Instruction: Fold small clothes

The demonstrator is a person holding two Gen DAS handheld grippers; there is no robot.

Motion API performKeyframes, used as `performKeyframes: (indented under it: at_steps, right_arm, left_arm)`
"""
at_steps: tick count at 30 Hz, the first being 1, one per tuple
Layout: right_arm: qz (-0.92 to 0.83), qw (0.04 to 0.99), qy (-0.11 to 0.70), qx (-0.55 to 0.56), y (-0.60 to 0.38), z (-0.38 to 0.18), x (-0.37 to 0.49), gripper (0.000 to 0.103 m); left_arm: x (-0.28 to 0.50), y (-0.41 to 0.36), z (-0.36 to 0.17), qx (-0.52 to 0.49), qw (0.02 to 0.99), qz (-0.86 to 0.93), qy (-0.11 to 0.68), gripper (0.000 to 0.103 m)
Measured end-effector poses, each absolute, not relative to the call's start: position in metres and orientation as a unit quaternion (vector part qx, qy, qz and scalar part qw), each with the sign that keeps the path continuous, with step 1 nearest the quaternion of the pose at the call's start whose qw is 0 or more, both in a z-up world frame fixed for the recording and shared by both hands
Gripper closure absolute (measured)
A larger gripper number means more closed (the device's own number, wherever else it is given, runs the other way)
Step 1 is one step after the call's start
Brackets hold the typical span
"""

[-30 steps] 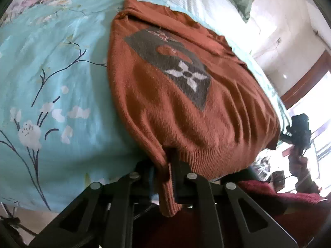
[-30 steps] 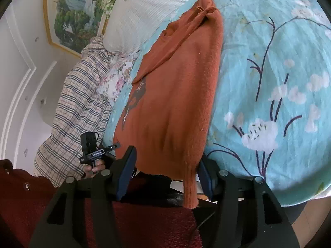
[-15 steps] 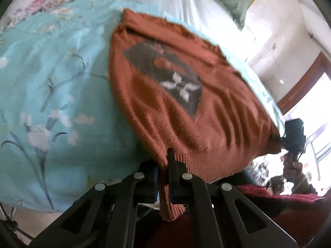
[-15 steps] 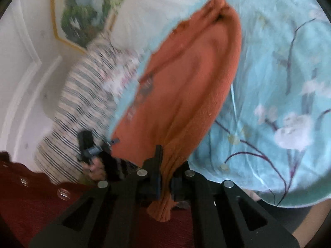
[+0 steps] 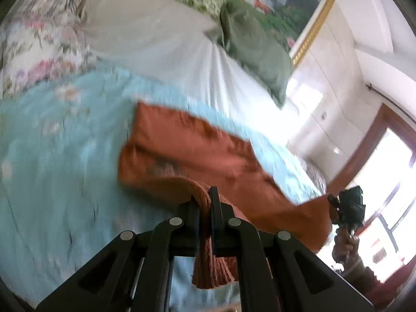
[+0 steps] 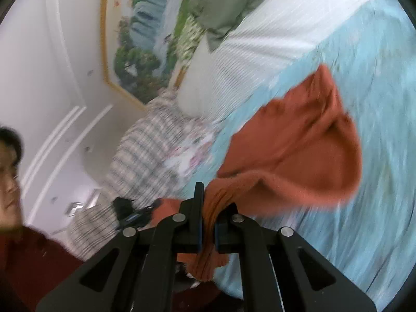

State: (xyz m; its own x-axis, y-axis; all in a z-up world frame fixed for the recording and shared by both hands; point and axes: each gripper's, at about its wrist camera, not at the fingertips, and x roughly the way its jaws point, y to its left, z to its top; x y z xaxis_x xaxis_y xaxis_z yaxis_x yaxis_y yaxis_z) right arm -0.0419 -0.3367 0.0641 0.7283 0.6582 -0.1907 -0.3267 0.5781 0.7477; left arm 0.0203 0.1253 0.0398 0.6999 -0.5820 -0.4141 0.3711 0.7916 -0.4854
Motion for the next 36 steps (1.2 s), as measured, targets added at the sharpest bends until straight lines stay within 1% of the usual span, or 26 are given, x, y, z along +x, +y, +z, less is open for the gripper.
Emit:
performKeyframes:
  at_steps: [4,9,13,20,24,26,27,28,29,30,31,32,34,36]
  right_arm:
    - [0.226,0.881,0.249,0.334,-0.349,0.076,0.018,0.096]
    - [0.161,0.897,0.281,0.299,-0.368,0.087,0.094,0.096]
    - [0.126,0.894,0.302,0.306,-0.385,0.084,0.148,0.096]
    - [0.098,0.881,0.347,0.306,-0.403,0.056,0.210,0.096]
    - [0.060,0.858,0.409,0.305,-0.404,0.020,0.236,0.095]
    - [0.048,0.842,0.433,0.320,-0.409,0.003,0.239,0.095]
    - [0.051,0.840,0.427,0.331,-0.412,0.002,0.235,0.094]
    - [0.050,0.840,0.419,0.342,-0.415,0.003,0.229,0.092]
    - [0.042,0.845,0.409,0.343,-0.418,0.007,0.219,0.090]
    - [0.027,0.856,0.398,0.330,-0.417,0.015,0.208,0.086]
    - [0.009,0.872,0.381,0.306,-0.413,0.024,0.192,0.084]
    - [0.005,0.882,0.371,0.292,-0.408,0.029,0.182,0.084]
    - [0.040,0.891,0.371,0.258,-0.383,0.034,0.170,0.084]
    - [0.091,0.889,0.399,0.204,-0.346,0.029,0.169,0.084]
  left_arm:
    - [0.074,0.115,0.051,-0.183,0.920,-0.218,0.270,0.099]
    - [0.163,0.103,0.050,-0.177,0.929,-0.153,0.287,0.099]
    - [0.228,0.094,0.040,-0.179,0.926,-0.125,0.309,0.099]
    - [0.302,0.086,0.010,-0.167,0.915,-0.099,0.354,0.099]
    - [0.335,0.078,-0.019,-0.148,0.904,-0.082,0.393,0.098]
    - [0.349,0.077,-0.038,-0.147,0.892,-0.072,0.421,0.094]
    - [0.353,0.079,-0.047,-0.154,0.885,-0.072,0.434,0.094]
    - [0.353,0.082,-0.051,-0.165,0.880,-0.074,0.440,0.094]
    - [0.348,0.086,-0.051,-0.180,0.877,-0.082,0.438,0.091]
    - [0.341,0.088,-0.048,-0.186,0.878,-0.089,0.432,0.087]
    - [0.333,0.088,-0.045,-0.183,0.880,-0.094,0.428,0.076]
    - [0.323,0.085,-0.041,-0.174,0.884,-0.104,0.422,0.072]
    - [0.302,0.072,-0.034,-0.154,0.888,-0.134,0.413,0.071]
    - [0.282,0.051,-0.032,-0.135,0.882,-0.183,0.412,0.071]
